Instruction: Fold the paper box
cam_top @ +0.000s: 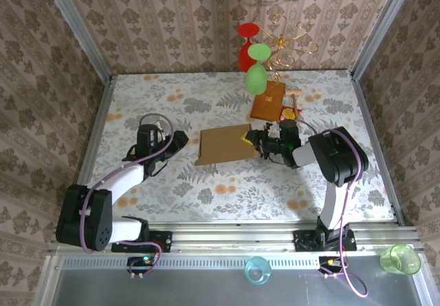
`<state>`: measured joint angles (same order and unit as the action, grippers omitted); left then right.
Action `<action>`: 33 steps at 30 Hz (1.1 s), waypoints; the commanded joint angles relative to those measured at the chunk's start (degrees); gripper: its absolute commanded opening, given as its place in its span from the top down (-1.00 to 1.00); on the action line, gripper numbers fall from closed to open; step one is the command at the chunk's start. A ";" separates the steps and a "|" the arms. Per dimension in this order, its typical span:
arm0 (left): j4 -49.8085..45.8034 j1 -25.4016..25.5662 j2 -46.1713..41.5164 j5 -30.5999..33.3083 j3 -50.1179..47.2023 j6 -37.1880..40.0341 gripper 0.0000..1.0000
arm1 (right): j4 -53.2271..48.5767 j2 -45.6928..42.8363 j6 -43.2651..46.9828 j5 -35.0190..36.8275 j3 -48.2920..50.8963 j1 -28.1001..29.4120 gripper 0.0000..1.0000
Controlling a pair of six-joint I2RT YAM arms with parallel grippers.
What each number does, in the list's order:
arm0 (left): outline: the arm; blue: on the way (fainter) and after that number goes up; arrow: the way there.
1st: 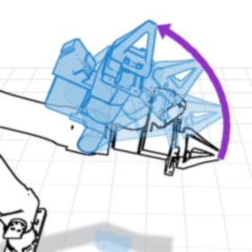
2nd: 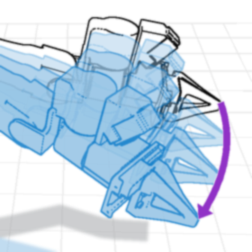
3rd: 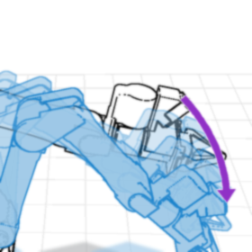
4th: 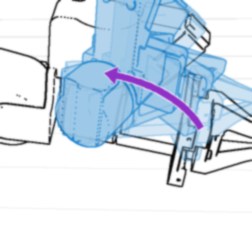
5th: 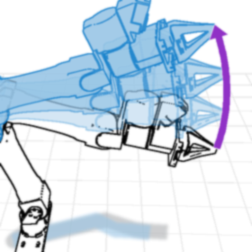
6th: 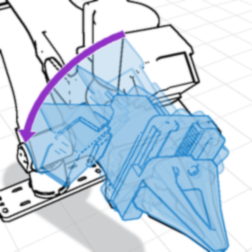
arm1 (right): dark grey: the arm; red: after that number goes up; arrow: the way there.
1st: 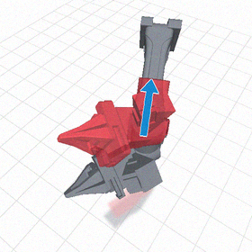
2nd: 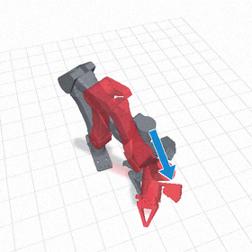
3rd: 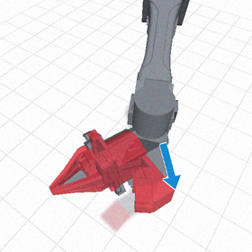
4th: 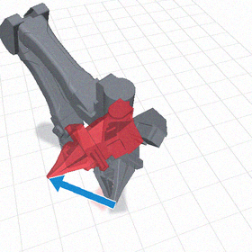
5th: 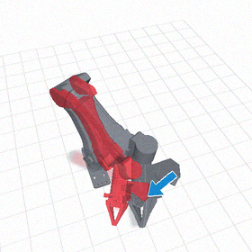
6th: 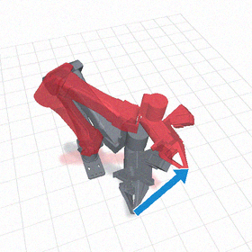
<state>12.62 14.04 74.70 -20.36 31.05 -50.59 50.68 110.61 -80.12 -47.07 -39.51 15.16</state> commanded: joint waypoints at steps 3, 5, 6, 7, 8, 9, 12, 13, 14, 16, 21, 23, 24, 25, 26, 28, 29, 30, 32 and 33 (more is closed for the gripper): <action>2.45 -3.70 5.08 -6.49 -1.82 -10.35 -0.15 | -0.41 -1.84 -12.81 -2.73 0.30 -0.09 0.20; 6.08 -4.04 8.10 -8.80 -2.26 -14.48 -0.15 | -2.96 -2.54 -13.75 -4.07 -0.19 -0.05 0.21; 8.42 -3.82 9.72 -9.75 -2.50 -16.99 -0.15 | -3.84 -3.05 -14.36 -4.22 0.12 -0.13 0.22; 10.65 -3.46 11.33 -10.40 -2.89 -19.85 -0.16 | -4.96 -3.71 -14.81 -4.39 0.29 -0.34 0.22; 12.60 -3.09 12.63 -10.75 -3.21 -21.99 -0.17 | -5.62 -4.05 -15.29 -4.57 0.44 -0.47 0.22; 14.71 -2.72 14.05 -11.24 -3.37 -24.18 -0.23 | -6.90 -4.59 -15.40 -5.14 0.19 -0.49 0.22; 20.06 -1.34 16.87 -11.24 -4.27 -28.88 -0.29 | -11.04 -5.52 -15.55 -5.93 -0.21 -0.81 0.23; 21.27 -0.98 17.43 -10.99 -4.48 -30.01 -0.29 | -12.34 -5.59 -15.73 -6.56 -0.47 -1.07 0.24; 21.84 -0.74 17.86 -10.83 -4.64 -31.06 -0.29 | -12.38 -5.50 -16.17 -7.17 -0.65 -1.18 0.25; 24.43 0.03 18.97 -10.75 -5.18 -33.73 -0.30 | -12.55 -5.17 -17.99 -8.34 -0.74 -1.62 0.25; 28.83 3.66 22.29 -12.00 -5.38 -43.05 -0.27 | -11.74 -4.70 -20.88 -8.99 -0.91 -1.87 0.28; 29.41 4.94 22.91 -12.01 -5.41 -45.75 -0.26 | -11.66 -4.70 -21.75 -9.46 -1.51 -1.80 0.29; 28.85 5.46 22.83 -12.05 -5.34 -46.78 -0.26 | -11.74 -4.82 -22.13 -9.57 -1.70 -1.84 0.29; 28.50 5.84 22.72 -11.99 -5.34 -47.47 -0.27 | -12.00 -4.92 -22.44 -9.77 -1.93 -1.87 0.30; 28.33 6.12 22.54 -11.97 -5.23 -47.82 -0.26 | -12.61 -5.05 -22.41 -9.87 -2.18 -1.92 0.30; 27.64 6.75 22.01 -12.22 -4.88 -48.68 -0.27 | -14.29 -5.16 -22.07 -10.27 -2.83 -2.06 0.32; 27.33 7.01 21.97 -12.40 -4.75 -48.96 -0.27 | -14.67 -5.05 -22.09 -10.41 -3.09 -2.15 0.32; 27.28 7.39 21.74 -12.40 -4.60 -49.46 -0.27 | -15.09 -4.89 -22.10 -10.65 -3.39 -2.20 0.33; 27.95 7.85 21.89 -12.35 -4.51 -50.34 -0.27 | -15.66 -4.63 -22.14 -10.91 -3.81 -2.26 0.34; 28.64 8.08 22.17 -12.37 -4.44 -50.94 -0.26 | -16.10 -4.52 -22.13 -11.08 -3.92 -2.24 0.35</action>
<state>43.07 20.80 95.96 -30.24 27.03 -98.10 36.47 106.43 -101.06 -55.70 -41.41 13.13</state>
